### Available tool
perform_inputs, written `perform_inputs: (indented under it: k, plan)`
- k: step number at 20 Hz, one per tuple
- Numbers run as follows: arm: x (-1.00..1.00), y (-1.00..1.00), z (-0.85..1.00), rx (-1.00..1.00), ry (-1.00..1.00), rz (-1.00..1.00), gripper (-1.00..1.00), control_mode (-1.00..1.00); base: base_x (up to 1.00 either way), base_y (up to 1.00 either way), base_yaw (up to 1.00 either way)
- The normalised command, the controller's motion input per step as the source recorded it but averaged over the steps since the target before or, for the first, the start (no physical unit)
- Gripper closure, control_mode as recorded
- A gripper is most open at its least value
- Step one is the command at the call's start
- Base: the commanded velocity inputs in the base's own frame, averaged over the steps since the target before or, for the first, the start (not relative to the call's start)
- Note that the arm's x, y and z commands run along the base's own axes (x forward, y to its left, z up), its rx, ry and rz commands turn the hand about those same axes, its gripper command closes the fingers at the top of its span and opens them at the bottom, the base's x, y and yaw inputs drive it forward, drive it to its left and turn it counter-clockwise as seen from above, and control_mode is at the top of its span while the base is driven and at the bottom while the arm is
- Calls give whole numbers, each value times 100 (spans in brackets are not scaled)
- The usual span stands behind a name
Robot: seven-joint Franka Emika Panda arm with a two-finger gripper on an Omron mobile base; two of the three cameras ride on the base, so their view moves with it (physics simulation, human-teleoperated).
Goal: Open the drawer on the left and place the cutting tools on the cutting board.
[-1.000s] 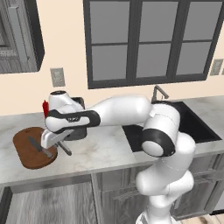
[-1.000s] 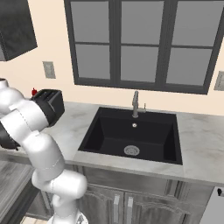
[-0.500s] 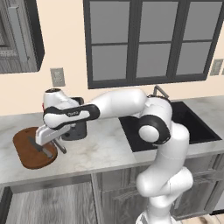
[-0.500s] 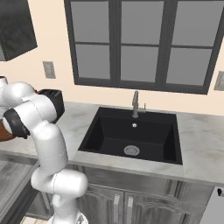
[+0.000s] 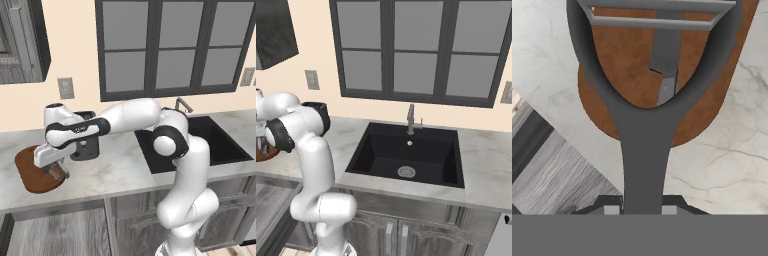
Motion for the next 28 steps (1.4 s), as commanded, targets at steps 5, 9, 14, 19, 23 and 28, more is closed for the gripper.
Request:
perform_inputs:
  k: [5,9,14,19,23,28]
  plan:
    - [6,5,-31,0,3,-1,100,-100,0,0,0]
    - [9,12,-17,0,2,0,100,-100,0,0,0]
    - [10,12,0,0,0,0,100,-100,0,0,0]
    - [19,15,-1,0,0,0,100,-100,0,0,0]
    - [19,16,0,0,0,-1,100,-100,0,0,0]
    - [10,19,-1,0,0,-2,100,-100,0,0,0]
